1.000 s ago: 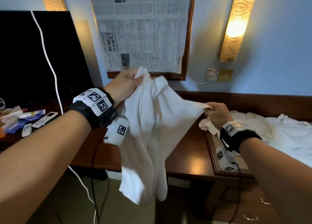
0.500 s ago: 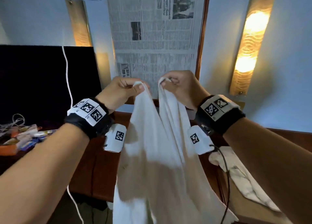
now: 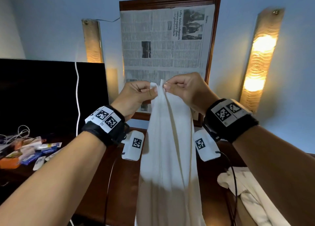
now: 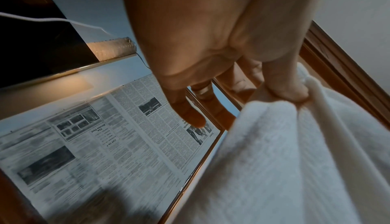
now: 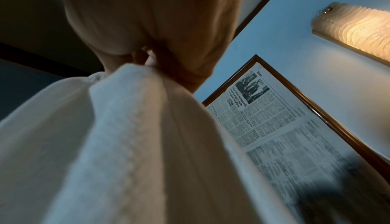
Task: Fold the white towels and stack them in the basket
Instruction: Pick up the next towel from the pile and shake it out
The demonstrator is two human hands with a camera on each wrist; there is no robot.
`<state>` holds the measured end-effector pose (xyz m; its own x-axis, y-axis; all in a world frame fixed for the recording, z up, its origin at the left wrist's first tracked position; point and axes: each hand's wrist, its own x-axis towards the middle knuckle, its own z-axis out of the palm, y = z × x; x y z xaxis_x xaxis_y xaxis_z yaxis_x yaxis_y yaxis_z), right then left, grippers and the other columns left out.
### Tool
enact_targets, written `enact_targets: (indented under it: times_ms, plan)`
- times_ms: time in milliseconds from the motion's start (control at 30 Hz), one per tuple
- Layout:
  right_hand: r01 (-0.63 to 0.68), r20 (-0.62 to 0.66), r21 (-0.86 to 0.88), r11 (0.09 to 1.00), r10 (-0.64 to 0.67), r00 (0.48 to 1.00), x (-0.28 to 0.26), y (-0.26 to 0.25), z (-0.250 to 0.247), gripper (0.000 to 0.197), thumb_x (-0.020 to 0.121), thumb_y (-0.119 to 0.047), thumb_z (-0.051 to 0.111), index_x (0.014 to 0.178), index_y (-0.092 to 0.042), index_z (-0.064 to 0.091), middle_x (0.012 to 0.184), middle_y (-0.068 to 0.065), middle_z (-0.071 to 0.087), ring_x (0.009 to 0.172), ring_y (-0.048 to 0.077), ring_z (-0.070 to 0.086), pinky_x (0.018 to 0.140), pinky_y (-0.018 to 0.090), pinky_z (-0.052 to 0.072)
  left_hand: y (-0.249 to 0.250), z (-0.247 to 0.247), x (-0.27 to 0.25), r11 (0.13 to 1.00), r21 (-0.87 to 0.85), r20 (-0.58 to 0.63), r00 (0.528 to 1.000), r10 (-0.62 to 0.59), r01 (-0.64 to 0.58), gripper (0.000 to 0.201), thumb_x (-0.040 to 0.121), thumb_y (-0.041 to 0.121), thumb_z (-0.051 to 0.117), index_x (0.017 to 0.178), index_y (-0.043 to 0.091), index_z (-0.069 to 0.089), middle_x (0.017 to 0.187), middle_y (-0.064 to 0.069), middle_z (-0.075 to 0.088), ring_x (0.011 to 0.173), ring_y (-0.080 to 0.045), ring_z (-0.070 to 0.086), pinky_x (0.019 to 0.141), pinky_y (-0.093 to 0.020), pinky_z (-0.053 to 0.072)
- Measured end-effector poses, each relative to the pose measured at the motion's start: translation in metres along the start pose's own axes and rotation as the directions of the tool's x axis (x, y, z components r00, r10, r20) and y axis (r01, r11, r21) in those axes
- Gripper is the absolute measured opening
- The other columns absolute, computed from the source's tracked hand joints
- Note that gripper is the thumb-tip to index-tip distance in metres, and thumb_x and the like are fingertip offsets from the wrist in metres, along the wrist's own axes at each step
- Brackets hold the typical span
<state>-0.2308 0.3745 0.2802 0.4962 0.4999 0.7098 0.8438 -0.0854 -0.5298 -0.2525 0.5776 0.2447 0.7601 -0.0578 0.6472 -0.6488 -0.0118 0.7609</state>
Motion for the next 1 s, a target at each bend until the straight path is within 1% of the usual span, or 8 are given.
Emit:
enact_targets:
  times_ms: [233, 367, 500, 633, 800, 900, 967, 1000]
  plan:
    - [0.051, -0.067, 0.001, 0.999, -0.051, 0.996, 0.002, -0.002, 0.0, 0.015, 0.093, -0.015, 0.065, 0.088, -0.006, 0.074, 0.083, 0.029, 0.068, 0.079, 0.05, 0.06, 0.076, 0.054, 0.052, 0.009, 0.0, 0.012, 0.995, -0.071, 0.093, 0.994, -0.061, 0.068, 0.014, 0.079, 0.013, 0.068, 0.081, 0.017, 0.081, 0.085, -0.001, 0.076, 0.082, -0.014, 0.071, 0.076, -0.029, 0.057]
    - [0.058, -0.097, -0.063, 0.996, -0.064, 0.993, 0.005, -0.003, 0.001, 0.014, 0.09, -0.016, 0.067, 0.084, -0.007, 0.074, 0.078, 0.028, 0.067, 0.071, 0.043, 0.06, 0.066, 0.041, 0.049, 0.011, -0.002, 0.016, 0.996, -0.054, 0.115, 0.991, -0.064, 0.071, 0.014, 0.079, 0.012, 0.067, 0.081, 0.015, 0.081, 0.084, 0.0, 0.076, 0.08, -0.012, 0.07, 0.074, -0.025, 0.056]
    - [0.012, -0.164, -0.143, 0.99, -0.035, 0.986, 0.008, -0.003, -0.005, 0.014, 0.09, -0.016, 0.069, 0.076, -0.014, 0.07, 0.061, -0.01, 0.062, 0.059, 0.003, 0.052, 0.061, 0.016, 0.04, 0.009, -0.013, 0.019, 0.997, -0.002, 0.118, 0.99, -0.077, 0.078, 0.021, 0.083, 0.01, 0.073, 0.097, -0.005, 0.068, 0.081, 0.0, 0.074, 0.078, -0.014, 0.068, 0.076, -0.028, 0.057]
    - [-0.004, -0.149, -0.13, 0.992, -0.015, 0.989, 0.006, 0.0, -0.005, 0.012, 0.09, -0.018, 0.069, 0.079, -0.015, 0.07, 0.072, 0.012, 0.067, 0.067, 0.007, 0.053, 0.065, 0.022, 0.041, 0.006, -0.02, 0.016, 0.994, 0.014, 0.117, 0.987, -0.11, 0.109, 0.023, 0.084, 0.011, 0.075, 0.098, -0.005, 0.066, 0.084, -0.005, 0.072, 0.079, -0.017, 0.066, 0.077, -0.031, 0.055]
    - [-0.019, -0.062, -0.065, 0.998, 0.015, 0.998, 0.007, 0.002, 0.006, 0.013, 0.092, -0.016, 0.067, 0.081, -0.009, 0.071, 0.07, 0.012, 0.06, 0.067, 0.009, 0.051, 0.067, 0.02, 0.041, -0.001, -0.014, 0.015, 0.995, 0.008, 0.152, 0.983, -0.098, 0.098, 0.059, 0.076, 0.024, 0.076, 0.102, -0.025, 0.056, 0.099, -0.025, 0.058, 0.093, -0.032, 0.054, 0.085, -0.043, 0.047]
    - [-0.019, -0.041, -0.039, 0.999, 0.017, 0.999, 0.006, 0.006, 0.004, 0.017, 0.094, -0.014, 0.065, 0.077, -0.014, 0.066, 0.063, -0.001, 0.054, 0.064, 0.006, 0.045, 0.066, 0.019, 0.038, -0.006, -0.014, 0.016, 0.99, 0.001, 0.153, 0.979, -0.137, 0.139, 0.016, 0.08, 0.017, 0.074, 0.088, 0.004, 0.077, 0.089, -0.011, 0.072, 0.086, -0.024, 0.064, 0.082, -0.04, 0.049]
    - [-0.015, -0.028, -0.029, 0.999, 0.014, 1.0, 0.006, 0.008, 0.002, 0.018, 0.095, -0.016, 0.064, 0.076, -0.018, 0.064, 0.065, -0.012, 0.053, 0.065, 0.005, 0.045, 0.067, 0.019, 0.038, -0.009, -0.014, 0.017, 0.988, -0.011, 0.148, 0.977, -0.152, 0.155, 0.006, 0.08, 0.016, 0.073, 0.081, 0.012, 0.078, 0.086, -0.004, 0.074, 0.082, -0.02, 0.065, 0.081, -0.038, 0.048]
    - [-0.023, -0.02, -0.012, 1.0, 0.022, 1.0, 0.005, 0.009, 0.001, 0.017, 0.095, -0.019, 0.064, 0.077, -0.017, 0.065, 0.067, -0.006, 0.054, 0.067, 0.007, 0.045, 0.068, 0.021, 0.038, -0.011, -0.013, 0.017, 0.987, -0.018, 0.145, 0.977, -0.154, 0.158, 0.007, 0.078, 0.018, 0.075, 0.081, 0.012, 0.078, 0.086, -0.004, 0.074, 0.083, -0.021, 0.064, 0.082, -0.039, 0.048]
